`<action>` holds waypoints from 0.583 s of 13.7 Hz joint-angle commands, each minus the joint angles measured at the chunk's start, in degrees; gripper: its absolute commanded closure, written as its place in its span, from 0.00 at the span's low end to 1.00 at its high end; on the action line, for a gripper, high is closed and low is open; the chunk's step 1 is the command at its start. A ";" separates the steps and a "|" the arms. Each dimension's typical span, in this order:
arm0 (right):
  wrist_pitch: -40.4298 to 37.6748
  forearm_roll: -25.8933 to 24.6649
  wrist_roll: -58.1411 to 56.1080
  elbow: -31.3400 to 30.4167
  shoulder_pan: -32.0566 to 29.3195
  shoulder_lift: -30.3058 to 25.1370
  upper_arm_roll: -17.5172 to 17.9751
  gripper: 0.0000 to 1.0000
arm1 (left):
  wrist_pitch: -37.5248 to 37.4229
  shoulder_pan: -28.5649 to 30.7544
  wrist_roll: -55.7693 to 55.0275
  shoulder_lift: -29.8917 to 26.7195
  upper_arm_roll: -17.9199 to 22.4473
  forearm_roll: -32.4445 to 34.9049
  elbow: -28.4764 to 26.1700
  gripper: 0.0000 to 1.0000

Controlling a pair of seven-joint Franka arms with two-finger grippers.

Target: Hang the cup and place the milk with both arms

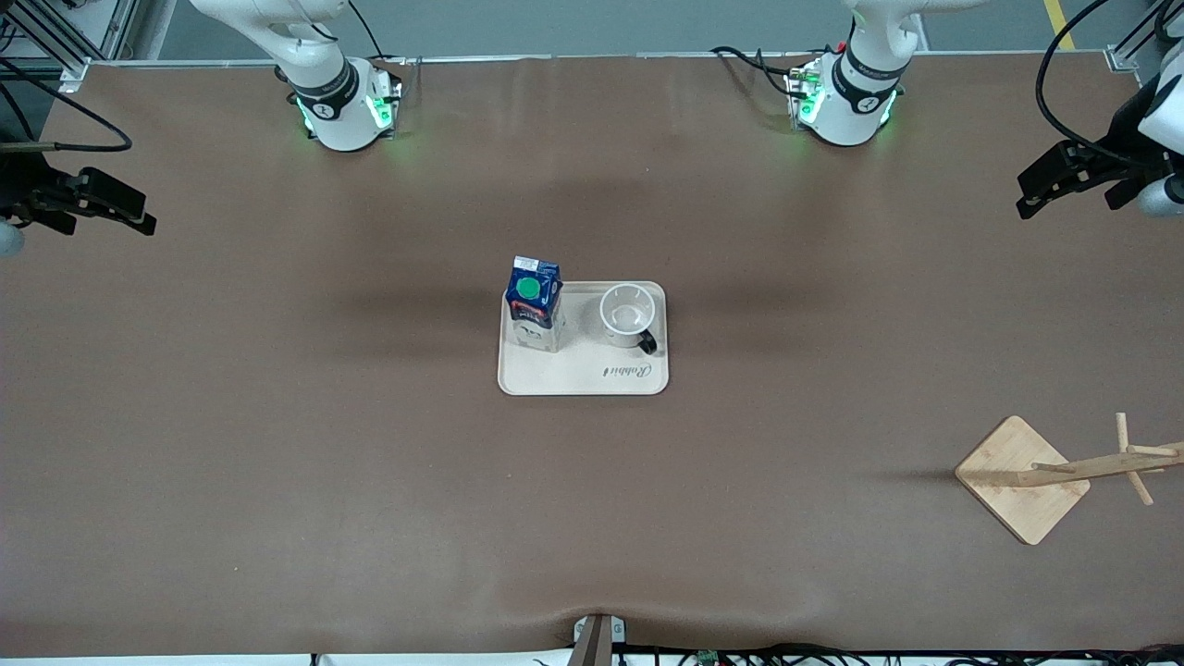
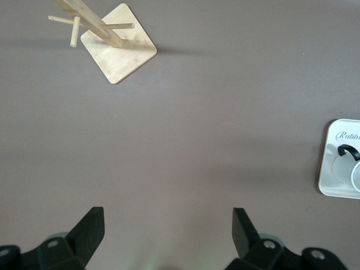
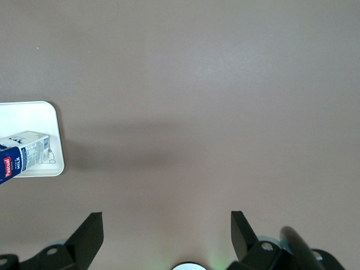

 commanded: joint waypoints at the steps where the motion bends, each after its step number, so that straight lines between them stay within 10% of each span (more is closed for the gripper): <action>1: -0.83 0.92 -0.53 1.08 -1.22 0.35 0.67 0.00 | -1.19 0.66 0.02 0.87 -0.09 -0.13 2.08 0.00; 8: -0.75 0.92 -0.53 1.08 -1.13 0.44 0.67 0.00 | -1.27 0.32 -0.93 1.57 -0.70 -0.31 1.91 0.00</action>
